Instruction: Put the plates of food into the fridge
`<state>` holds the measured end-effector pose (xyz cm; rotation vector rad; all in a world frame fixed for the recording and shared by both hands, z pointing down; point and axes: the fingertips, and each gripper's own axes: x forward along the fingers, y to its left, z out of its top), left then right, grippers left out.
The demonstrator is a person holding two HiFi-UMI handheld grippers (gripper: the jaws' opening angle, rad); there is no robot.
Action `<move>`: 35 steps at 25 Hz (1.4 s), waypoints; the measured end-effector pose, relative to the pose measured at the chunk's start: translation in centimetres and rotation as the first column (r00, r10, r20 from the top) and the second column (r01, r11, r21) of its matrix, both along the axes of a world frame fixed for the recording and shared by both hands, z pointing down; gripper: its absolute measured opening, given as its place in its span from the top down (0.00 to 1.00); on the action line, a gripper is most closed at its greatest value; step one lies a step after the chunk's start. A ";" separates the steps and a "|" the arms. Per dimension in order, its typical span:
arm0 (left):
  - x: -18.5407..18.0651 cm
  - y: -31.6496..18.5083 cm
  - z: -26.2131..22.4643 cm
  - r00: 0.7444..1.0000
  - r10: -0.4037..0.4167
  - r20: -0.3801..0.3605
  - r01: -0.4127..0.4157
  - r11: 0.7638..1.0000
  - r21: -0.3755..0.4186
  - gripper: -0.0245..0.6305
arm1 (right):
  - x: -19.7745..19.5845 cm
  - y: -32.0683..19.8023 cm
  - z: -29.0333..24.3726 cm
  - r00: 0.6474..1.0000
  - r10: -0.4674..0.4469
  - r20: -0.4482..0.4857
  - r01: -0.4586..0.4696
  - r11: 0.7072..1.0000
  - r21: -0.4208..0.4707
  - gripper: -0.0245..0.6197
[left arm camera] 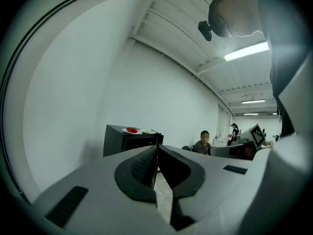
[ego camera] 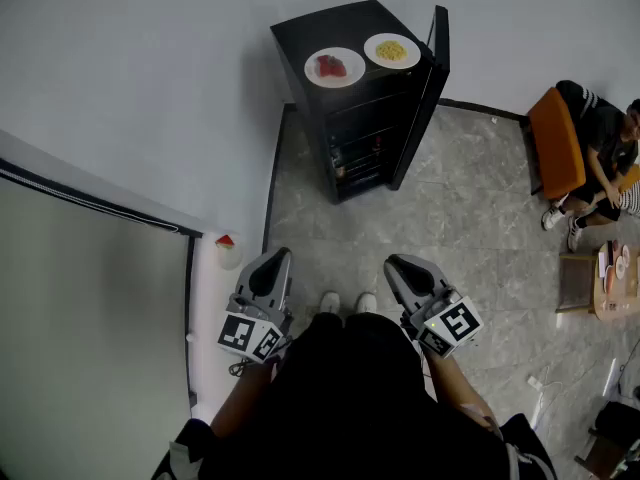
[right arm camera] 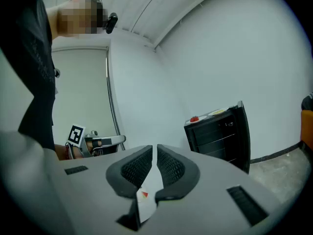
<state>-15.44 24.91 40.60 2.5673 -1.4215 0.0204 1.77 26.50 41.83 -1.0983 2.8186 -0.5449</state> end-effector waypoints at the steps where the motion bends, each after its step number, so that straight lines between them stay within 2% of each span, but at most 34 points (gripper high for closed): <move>1: 0.3 0.0 0.1 1.000 -0.002 0.003 0.002 1.000 -0.003 0.93 | 0.7 -0.1 0.4 1.000 0.007 0.002 -0.007 1.000 0.019 0.89; 7: 2.5 0.2 0.2 0.999 -0.019 0.026 0.020 1.000 -0.013 0.93 | 3.5 -0.4 1.9 1.000 0.002 0.014 -0.003 0.999 0.036 0.89; 10: 2.9 0.4 0.2 0.999 -0.038 0.019 0.038 0.999 -0.019 0.93 | 4.3 -0.9 1.7 0.998 0.001 0.065 -0.003 0.999 0.040 0.89; 23: 3.8 -0.4 1.4 0.998 -0.056 -0.022 0.054 0.997 -0.058 0.93 | 7.5 -1.9 3.1 0.985 0.068 0.159 -0.065 0.998 -0.022 0.89; 35: 3.8 -6.8 2.3 0.996 -0.015 -0.088 0.009 0.998 -0.065 0.93 | 7.1 -6.6 4.2 0.985 0.107 0.138 -0.095 0.991 -0.091 0.89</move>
